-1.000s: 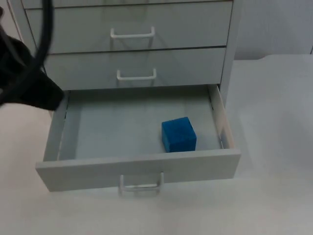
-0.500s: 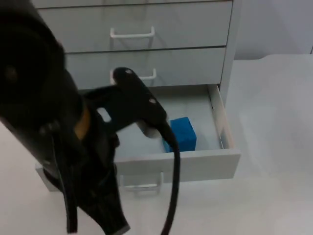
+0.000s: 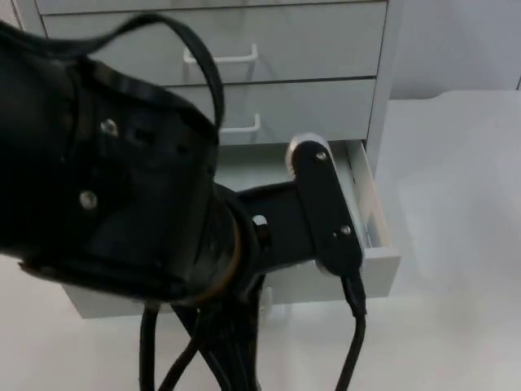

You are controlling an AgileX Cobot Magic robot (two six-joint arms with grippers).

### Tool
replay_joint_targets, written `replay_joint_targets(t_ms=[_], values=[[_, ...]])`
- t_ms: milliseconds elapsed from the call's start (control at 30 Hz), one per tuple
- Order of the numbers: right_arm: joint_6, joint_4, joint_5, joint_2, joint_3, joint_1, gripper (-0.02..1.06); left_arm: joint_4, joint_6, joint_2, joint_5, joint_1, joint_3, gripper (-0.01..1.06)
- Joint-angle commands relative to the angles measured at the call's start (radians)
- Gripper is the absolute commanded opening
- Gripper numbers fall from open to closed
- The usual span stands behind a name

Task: Open the drawer with the left hand, place the block into the drawer with the right hand, then close the drawer with the left hand.

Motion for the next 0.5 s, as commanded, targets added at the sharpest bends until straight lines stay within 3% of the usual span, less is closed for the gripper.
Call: replay_joint_targets(t_ms=[0, 133, 467], values=[[-0.010, -0.005, -0.006, -0.010, 0.004, -0.007, 0.70, 0.031, -0.019, 0.013, -0.025, -0.005, 0.004, 0.00], [-0.010, -0.005, -0.008, -0.010, 0.004, -0.007, 0.70, 0.081, -0.029, 0.051, -0.051, -0.005, 0.004, 0.00], [-0.010, -0.005, -0.014, -0.010, 0.004, -0.007, 0.70, 0.327, -0.229, 0.164, -0.018, -0.003, 0.004, 0.00]])
